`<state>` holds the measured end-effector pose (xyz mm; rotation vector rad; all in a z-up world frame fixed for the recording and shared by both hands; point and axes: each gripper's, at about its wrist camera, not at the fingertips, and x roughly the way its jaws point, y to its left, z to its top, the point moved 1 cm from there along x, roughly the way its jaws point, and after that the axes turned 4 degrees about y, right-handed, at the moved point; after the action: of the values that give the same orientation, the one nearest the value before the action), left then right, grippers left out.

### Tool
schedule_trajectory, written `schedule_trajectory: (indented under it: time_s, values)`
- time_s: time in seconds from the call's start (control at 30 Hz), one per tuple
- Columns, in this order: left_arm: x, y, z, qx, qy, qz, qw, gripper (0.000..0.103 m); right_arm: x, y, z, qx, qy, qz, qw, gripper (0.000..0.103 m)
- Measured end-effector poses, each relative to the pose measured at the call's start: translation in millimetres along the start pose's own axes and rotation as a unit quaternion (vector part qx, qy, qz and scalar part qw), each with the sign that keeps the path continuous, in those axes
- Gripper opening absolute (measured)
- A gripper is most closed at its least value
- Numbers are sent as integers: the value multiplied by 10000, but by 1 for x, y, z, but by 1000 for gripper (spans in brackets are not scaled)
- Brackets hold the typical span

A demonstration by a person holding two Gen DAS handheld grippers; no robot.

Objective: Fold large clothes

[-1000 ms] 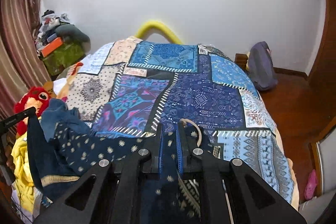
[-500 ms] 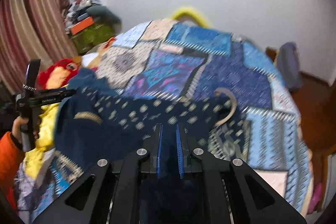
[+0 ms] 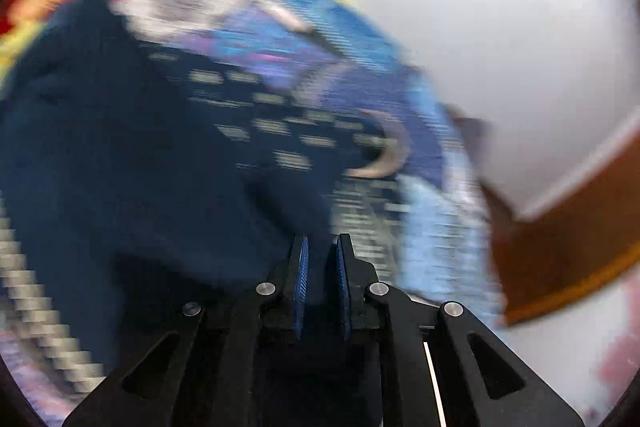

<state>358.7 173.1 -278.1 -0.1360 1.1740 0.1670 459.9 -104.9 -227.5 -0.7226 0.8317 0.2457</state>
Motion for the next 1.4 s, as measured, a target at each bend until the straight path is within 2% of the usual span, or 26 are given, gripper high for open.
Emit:
schedule_trajectory:
  time_s: [0.03, 0.07, 0.1, 0.13, 0.2, 0.3, 0.47, 0.53, 0.67, 0.73, 0.77, 0.83, 0.9, 0.93, 0.97, 1.0, 1.07, 1.17, 1.2, 1.23, 1.3, 1.4]
  values:
    - [0, 1, 0, -6, 5, -20, 10000, 92, 4, -11, -2, 131, 96, -241, 9996, 16]
    - [1, 2, 0, -54, 15, -79, 10000, 93, 8, -21, -4, 265, 179, -231, 9992, 41]
    - [2, 4, 0, -90, 19, -110, 9999, 94, 14, -40, -8, 550, 314, -256, 9977, 73]
    - [4, 6, -1, -134, 12, -143, 9998, 97, 15, -52, -10, 727, 303, -238, 9966, 80]
    - [5, 8, -3, -174, -43, -138, 9997, 101, 15, -79, -15, 1116, 345, -28, 9932, 82]
    - [7, 10, -4, -269, -119, -137, 9995, 103, -1, -104, -15, 1532, 78, 542, 9867, 82]
    - [7, 9, -5, -321, -146, -95, 9993, 103, -13, -100, 2, 1589, -180, 1139, 9805, 83]
    - [6, 9, -6, -343, -143, -93, 9993, 103, -2, -84, 11, 1477, -7, 1434, 9786, 83]
    - [5, 8, -7, -352, -177, -90, 9992, 103, 38, -59, 21, 1346, 487, 1485, 9785, 82]
    - [5, 9, -7, -343, -197, -100, 9992, 103, 57, -56, 24, 1287, 549, 1359, 9808, 84]
    - [5, 9, -8, -339, -201, -107, 9992, 103, 60, -57, 25, 1251, 506, 1237, 9831, 91]
    - [6, 9, -8, -322, -210, -112, 9992, 103, 66, -70, 32, 1317, 442, 346, 9897, 94]
    - [6, 10, -9, -320, -212, -125, 9992, 103, 75, -87, 33, 1376, 659, -677, 9860, 92]
    - [6, 10, -9, -319, -213, -128, 9992, 103, 81, -99, 33, 1486, 778, -830, 9823, 91]
    - [6, 11, -9, -317, -212, -127, 9992, 103, 84, -109, 31, 1596, 864, -787, 9802, 87]
    - [6, 10, -8, -316, -207, -121, 9992, 103, 83, -122, 28, 1800, 900, -580, 9778, 83]
    - [3, 10, -6, -279, -196, -77, 9994, 103, 70, -135, 21, 2077, 731, -196, 9753, 83]
    - [-9, 10, -2, -264, -287, 32, 9992, 99, 37, -141, 12, 2411, 309, 801, 9667, 83]
    - [-16, 10, 0, -295, -359, 44, 9989, 98, 23, -136, 9, 2419, 186, 1309, 9613, 83]
    - [-26, 10, 3, -343, -473, 26, 9983, 98, 13, -131, 8, 2379, 123, 1584, 9582, 83]
    - [-48, 6, 10, -412, -755, -98, 9962, 98, -8, -115, 8, 2240, -38, 2014, 9535, 83]
    - [-71, -12, 19, -317, -981, -334, 9941, 98, -37, -79, 8, 1984, -244, 2553, 9460, 84]
